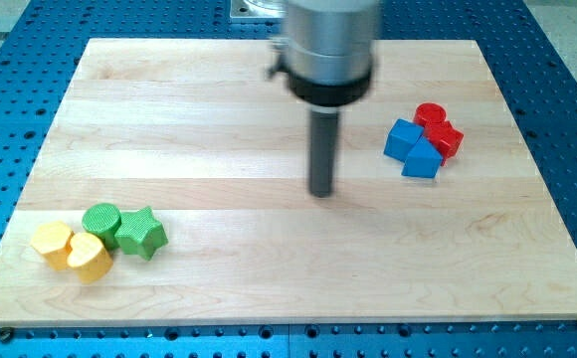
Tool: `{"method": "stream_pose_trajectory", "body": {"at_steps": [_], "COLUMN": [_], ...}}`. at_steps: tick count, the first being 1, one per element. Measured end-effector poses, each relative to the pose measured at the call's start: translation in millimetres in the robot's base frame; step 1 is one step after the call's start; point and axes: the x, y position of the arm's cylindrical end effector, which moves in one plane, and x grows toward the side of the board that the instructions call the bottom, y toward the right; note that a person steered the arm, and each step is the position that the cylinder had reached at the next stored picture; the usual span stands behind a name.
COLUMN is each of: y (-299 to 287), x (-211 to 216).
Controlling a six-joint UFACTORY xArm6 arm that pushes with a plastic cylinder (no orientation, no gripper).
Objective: Place the red star vertically above the blue cube
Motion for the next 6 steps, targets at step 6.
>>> {"method": "stream_pose_trajectory", "body": {"at_steps": [6], "y": [42.4], "x": [-115.2]}}
